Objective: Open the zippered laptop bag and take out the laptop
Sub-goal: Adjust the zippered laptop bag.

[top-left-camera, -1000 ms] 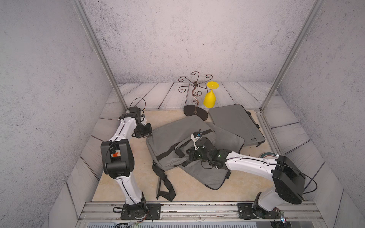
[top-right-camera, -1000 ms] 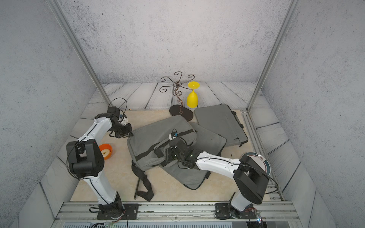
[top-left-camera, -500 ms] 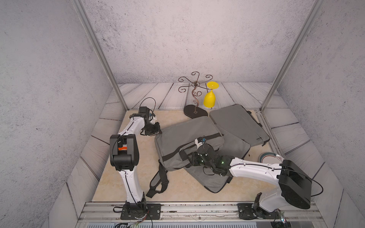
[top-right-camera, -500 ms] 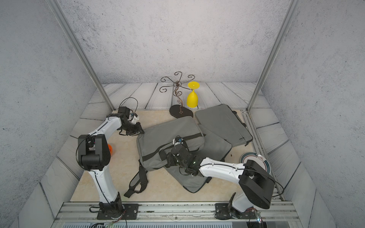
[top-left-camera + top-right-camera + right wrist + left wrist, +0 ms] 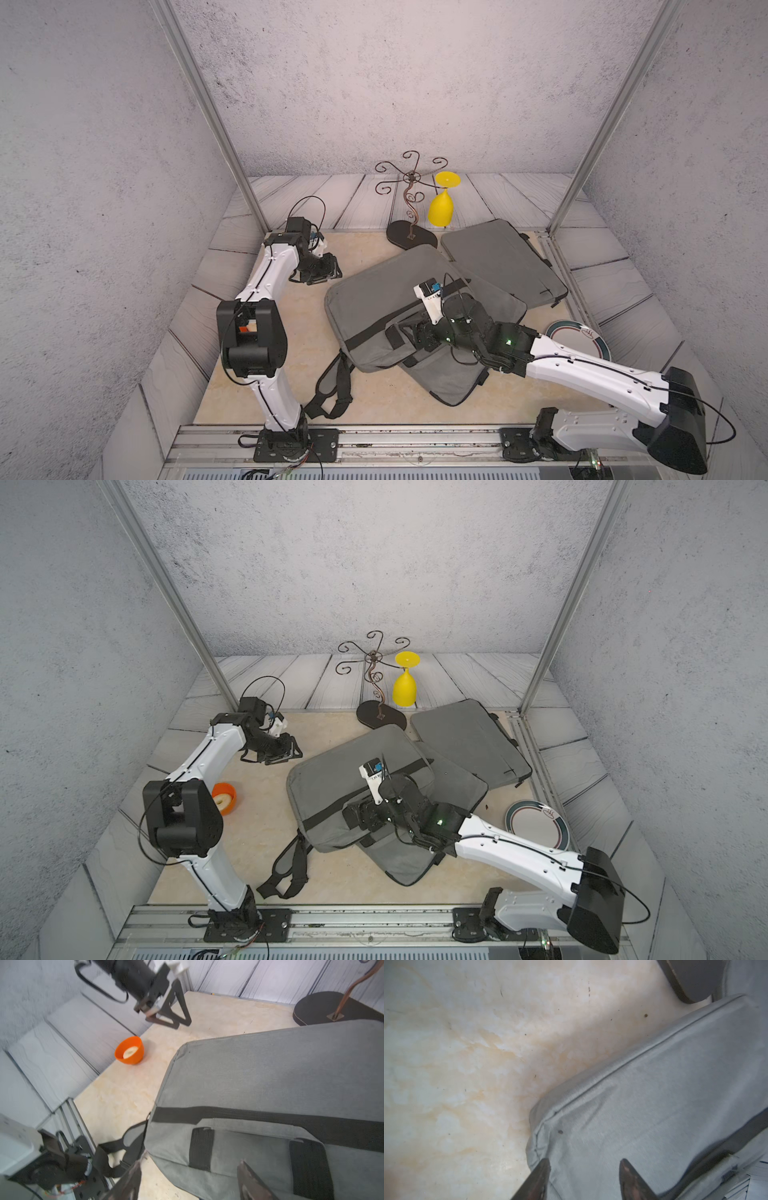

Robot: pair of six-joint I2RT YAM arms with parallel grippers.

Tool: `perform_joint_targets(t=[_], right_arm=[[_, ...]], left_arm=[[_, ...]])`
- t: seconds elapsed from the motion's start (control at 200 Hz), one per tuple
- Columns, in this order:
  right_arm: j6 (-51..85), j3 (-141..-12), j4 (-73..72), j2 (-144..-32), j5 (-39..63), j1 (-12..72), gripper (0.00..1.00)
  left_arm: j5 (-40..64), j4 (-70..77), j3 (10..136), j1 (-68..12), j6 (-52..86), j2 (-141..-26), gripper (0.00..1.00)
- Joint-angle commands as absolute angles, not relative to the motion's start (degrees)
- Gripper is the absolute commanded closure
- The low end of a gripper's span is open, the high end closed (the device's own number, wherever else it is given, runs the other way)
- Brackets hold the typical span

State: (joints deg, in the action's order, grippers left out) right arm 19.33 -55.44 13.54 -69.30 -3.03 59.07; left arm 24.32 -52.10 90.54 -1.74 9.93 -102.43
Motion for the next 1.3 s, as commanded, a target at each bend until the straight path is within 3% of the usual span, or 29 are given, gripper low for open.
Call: perform_joint_targets(t=[0.0, 0.395, 0.826, 0.896, 1.231, 1.291], right_arm=[[2.18, -55.83, 22.9, -67.86, 1.67, 59.37, 0.27], [-26.58, -54.25, 16.81, -77.56, 9.93, 60.34, 0.17], [-39.27, -53.67, 3.57, -92.75, 0.13, 65.49, 0.16], [-39.25, -55.04, 4.41, -94.93, -1.45, 65.6, 0.22], [-26.9, -55.65, 2.43, -90.73, -0.04, 64.25, 0.93], [-25.56, -56.14, 3.22, -90.62, 0.07, 64.12, 0.96]], left_arm=[[26.08, -54.94, 87.15, -1.6, 10.97, -99.76, 0.44], [32.18, -50.94, 64.15, -1.4, 22.43, -78.75, 0.41], [33.78, -51.26, 45.91, -3.71, 35.83, -60.07, 0.4], [32.91, -53.18, 45.05, -5.69, 36.63, -58.28, 0.4], [34.45, -51.46, 36.76, -11.1, 45.67, -49.4, 0.42], [35.26, -49.44, 35.65, -12.39, 48.06, -48.6, 0.42]])
